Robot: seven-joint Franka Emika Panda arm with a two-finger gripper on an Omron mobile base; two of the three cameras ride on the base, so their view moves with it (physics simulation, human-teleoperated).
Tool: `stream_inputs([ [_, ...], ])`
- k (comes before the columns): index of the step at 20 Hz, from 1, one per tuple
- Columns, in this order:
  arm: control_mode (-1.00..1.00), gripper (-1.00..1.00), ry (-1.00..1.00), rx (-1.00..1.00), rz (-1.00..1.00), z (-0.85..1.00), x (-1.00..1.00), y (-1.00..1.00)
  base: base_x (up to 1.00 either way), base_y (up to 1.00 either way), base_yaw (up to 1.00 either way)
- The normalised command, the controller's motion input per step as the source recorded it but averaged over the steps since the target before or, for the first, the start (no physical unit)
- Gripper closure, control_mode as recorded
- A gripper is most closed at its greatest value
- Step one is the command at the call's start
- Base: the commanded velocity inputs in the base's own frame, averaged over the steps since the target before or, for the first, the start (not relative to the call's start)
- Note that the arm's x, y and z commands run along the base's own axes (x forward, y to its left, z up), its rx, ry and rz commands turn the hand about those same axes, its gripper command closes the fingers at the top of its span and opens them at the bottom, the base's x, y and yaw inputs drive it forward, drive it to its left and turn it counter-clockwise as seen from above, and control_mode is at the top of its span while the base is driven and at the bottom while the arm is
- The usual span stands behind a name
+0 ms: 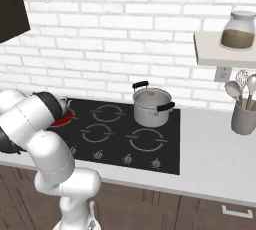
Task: Pick the kettle from the counter and place it on a stove burner. Then turn the burner on.
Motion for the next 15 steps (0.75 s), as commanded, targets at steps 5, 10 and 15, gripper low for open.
stream_inputs([
  [5, -1.00, 1.00, -0.04, -0.03, 0.42, 0.07, 0.00, 0.07, 0.00, 0.00, 0.00],
  [10, -1.00, 1.00, -0.04, -0.04, 0.37, 0.04, -0.01, 0.08, 0.00, 0.00, 0.00],
  [15, -1.00, 1.00, 0.00, 0.00, 0.05, 0.00, -0.01, 0.00, 0.00, 0.00, 0.00],
])
